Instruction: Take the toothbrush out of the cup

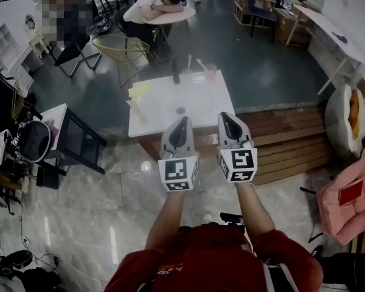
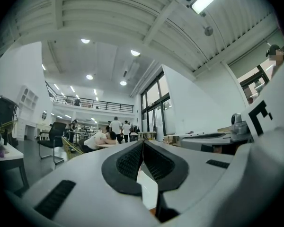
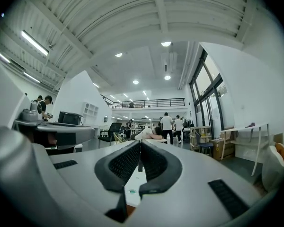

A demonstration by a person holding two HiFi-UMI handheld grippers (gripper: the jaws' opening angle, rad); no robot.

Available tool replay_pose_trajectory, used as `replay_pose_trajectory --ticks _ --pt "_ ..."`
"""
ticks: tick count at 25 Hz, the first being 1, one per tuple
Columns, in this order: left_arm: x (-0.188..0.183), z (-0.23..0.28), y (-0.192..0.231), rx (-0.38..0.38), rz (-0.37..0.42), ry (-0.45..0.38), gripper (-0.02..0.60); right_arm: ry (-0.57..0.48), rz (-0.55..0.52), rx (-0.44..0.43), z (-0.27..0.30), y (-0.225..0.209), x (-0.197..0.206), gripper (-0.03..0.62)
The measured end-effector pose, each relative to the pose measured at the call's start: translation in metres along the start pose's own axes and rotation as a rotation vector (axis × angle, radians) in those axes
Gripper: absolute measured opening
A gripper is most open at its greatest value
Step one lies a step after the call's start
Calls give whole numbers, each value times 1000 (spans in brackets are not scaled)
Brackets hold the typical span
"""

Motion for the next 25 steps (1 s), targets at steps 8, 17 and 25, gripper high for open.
replay_pose_trajectory --ticks 8,17,25 --pt "-4 42 -3 -8 24 15 29 9 32 0 29 -33 8 29" --pt "8 83 23 7 5 12 29 17 17 15 78 -36 13 29" --pt "11 133 73 13 -35 2 29 35 -34 27 144 -29 1 29"
Point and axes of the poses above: the fingertips, and each gripper's own axes: z forward along the fingers, y to its left, x out of its underside, the point moved 7 cm from there along -z, backward along the fingers, and after that the axes turned 13 degrees about y, right-handed, at the moved point
